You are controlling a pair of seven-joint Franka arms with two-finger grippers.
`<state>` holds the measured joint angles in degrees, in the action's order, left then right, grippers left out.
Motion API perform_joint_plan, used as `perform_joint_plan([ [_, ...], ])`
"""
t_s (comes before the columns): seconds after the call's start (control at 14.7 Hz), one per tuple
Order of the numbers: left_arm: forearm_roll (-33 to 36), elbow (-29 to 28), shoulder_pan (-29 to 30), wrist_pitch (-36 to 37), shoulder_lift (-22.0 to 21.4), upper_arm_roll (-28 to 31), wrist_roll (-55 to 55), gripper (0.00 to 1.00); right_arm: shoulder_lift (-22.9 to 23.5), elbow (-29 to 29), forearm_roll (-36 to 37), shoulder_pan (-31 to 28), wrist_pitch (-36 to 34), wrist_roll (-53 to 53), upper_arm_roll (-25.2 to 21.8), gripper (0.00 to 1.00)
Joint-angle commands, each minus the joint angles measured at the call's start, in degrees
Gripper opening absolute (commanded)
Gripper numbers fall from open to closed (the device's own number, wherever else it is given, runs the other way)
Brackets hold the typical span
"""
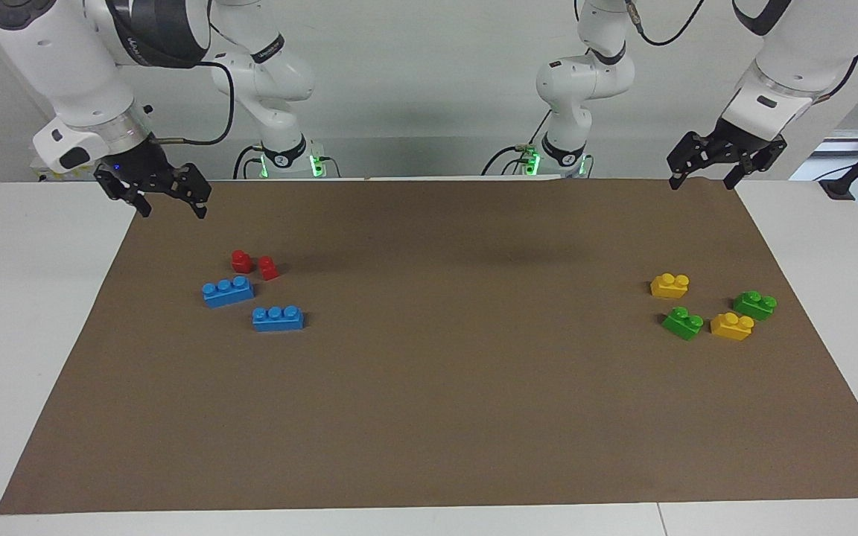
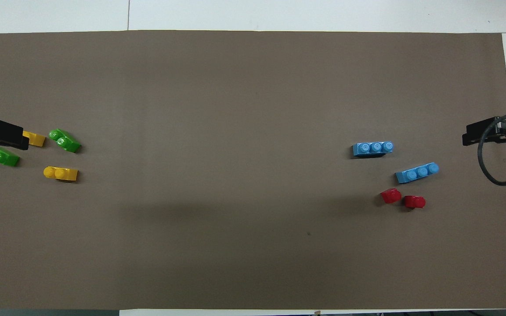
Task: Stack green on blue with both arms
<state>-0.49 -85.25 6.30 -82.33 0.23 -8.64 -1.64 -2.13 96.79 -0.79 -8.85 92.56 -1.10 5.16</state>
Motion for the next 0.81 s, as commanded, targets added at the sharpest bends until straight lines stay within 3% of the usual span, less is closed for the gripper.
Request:
perform_joint_plan([
  [0.0,0.57,-2.28,-0.06,-1.34,-1.63,0.38,-0.74,1.0,-0.07,0.06,-0.09,-0.29,0.43,0.04,0.2,1.0],
  [0.54,0.57,-2.2,-0.15,-1.25,-1.63,0.38,-0.74,1.0,-0.07,0.06,-0.44,-0.82,0.34,0.57,-0.06,1.0],
  [0.75,0.66,-2.28,-0.06,-0.99,-1.72,0.47,-0.56,1.0,-0.07,0.32,-0.53,-0.64,3.05,-6.94,-0.15,1.0],
])
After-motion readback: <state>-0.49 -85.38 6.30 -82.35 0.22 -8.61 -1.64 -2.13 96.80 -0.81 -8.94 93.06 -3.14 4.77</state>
